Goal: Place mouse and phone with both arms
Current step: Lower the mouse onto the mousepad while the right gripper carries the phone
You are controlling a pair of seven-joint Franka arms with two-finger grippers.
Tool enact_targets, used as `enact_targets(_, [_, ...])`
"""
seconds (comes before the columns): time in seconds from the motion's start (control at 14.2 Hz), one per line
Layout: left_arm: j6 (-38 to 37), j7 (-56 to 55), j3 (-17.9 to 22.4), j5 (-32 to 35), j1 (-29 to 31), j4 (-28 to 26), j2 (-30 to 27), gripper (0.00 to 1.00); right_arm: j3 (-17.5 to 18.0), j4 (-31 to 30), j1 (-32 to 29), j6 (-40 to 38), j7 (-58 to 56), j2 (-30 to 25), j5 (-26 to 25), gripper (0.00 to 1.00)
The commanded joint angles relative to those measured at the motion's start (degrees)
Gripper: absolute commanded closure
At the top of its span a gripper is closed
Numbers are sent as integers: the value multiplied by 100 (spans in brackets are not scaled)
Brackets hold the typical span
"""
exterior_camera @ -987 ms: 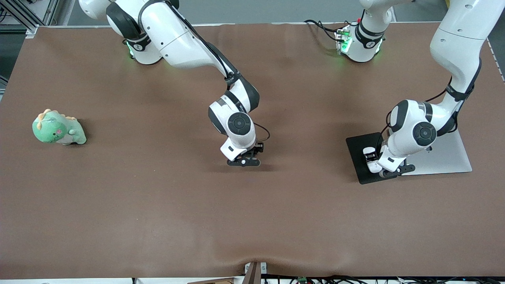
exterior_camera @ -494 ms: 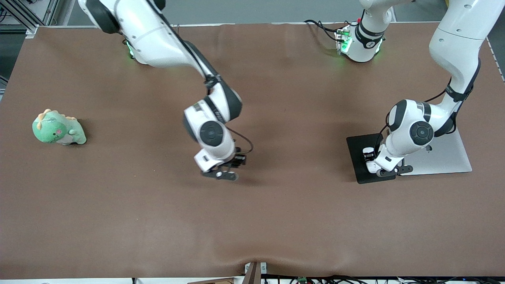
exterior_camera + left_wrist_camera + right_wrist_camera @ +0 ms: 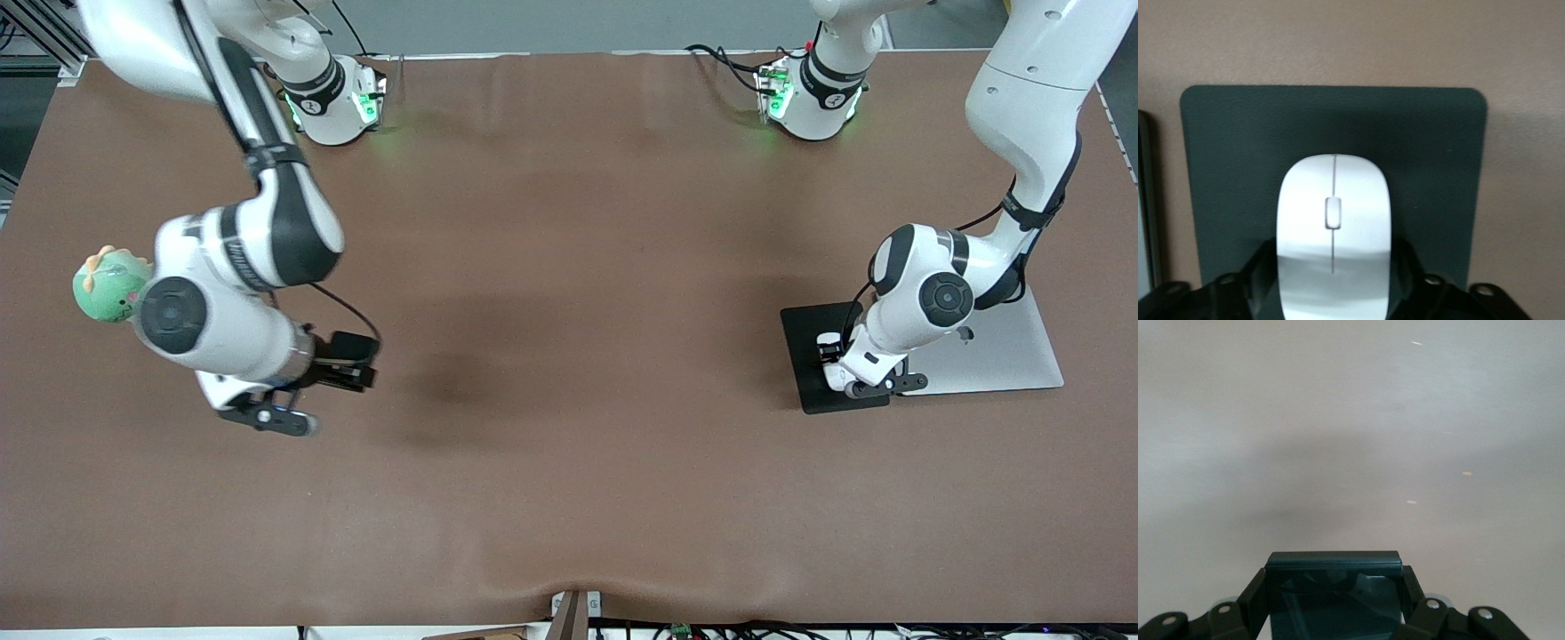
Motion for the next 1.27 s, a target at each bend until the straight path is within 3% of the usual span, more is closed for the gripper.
enact_targets(0.0, [-30,-13,-156,109,22,42,-218,0,121,-1029,-718,187,-987,-593,-64,100])
enact_targets(0.07, [-100,4,-156,109,22,42,-341,0,104,-1048,-869,187,-1375,-567,-72,100])
enact_targets(0.21, [-284,13,-174,109,22,60,-631,0,-324,-1257,-862,257,-1956,-532,-169,100])
enact_targets(0.49, [-1433,31,-191,91,48,734,-1062,0,-836,-2328,-905,1896,-2924,-505,-178,100])
enact_targets(0.63, [-2259,40,-270,48,48,1392,-1107,0,-915,-2620,-1071,2531,-3091,-383,-178,100])
enact_targets(0.85, [-3604,57,-367,-58,65,2421,-1150,0,-942,-2656,-1414,2674,-3689,-128,-178,100])
enact_targets(1.2, [-4493,541,-314,-1006,118,2855,-1983,0,-933,-2735,-1758,2771,-4138,285,-117,100])
